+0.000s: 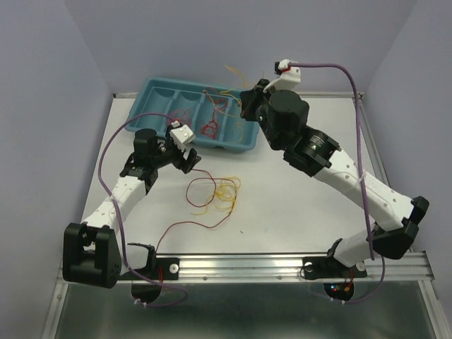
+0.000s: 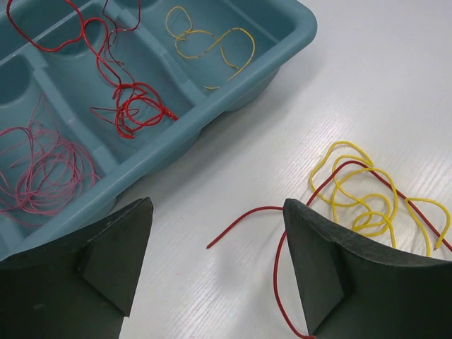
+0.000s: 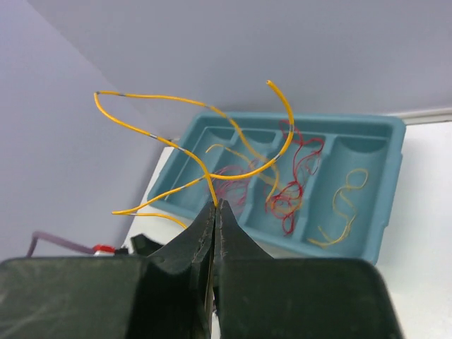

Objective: Untangle the cables

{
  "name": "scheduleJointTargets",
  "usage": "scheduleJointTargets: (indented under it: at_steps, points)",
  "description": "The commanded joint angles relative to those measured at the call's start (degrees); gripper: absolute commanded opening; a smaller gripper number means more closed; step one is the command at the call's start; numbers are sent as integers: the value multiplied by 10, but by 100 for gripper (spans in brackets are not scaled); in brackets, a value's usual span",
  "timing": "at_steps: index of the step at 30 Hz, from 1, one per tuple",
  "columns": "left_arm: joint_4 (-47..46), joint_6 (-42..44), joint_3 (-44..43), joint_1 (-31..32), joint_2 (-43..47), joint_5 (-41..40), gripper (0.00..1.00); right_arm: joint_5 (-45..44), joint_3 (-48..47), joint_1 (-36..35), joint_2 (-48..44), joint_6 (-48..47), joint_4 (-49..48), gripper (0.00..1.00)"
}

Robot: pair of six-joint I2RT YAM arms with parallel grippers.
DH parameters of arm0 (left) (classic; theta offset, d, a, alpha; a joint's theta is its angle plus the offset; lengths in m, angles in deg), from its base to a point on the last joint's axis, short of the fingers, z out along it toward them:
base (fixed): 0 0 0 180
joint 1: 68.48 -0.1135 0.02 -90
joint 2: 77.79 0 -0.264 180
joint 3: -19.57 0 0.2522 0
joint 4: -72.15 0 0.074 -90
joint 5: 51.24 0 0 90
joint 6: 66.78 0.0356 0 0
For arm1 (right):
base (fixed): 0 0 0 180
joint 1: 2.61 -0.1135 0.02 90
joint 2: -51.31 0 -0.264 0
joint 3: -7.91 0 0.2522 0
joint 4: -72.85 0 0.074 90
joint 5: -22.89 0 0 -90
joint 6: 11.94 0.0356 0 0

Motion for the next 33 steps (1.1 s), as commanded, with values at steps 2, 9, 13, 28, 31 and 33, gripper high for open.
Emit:
scheduleJointTargets:
  at_steps: [2, 9, 13, 28, 31, 33]
  points:
    - [-23, -8, -1, -1, -4, -11, 86, -30, -54, 31, 45, -94, -73, 1]
    - [-36, -22, 1, -5, -7, -32, 86, 51, -37, 148, 112, -70, -129, 1]
    - [-34, -28, -6, -12, -17, -32, 85, 92, -33, 180, 163, -48, -135, 1]
    - [-33, -30, -7, -17, -15, -26, 86, 151, -17, 187, 303, -74, -172, 1]
    - [-32, -31, -6, -17, -13, -26, 86, 133, 7, 188, 308, -75, -171, 1]
    - [-32, -30, -6, -17, -12, -26, 86, 119, 20, 188, 316, -72, -169, 1]
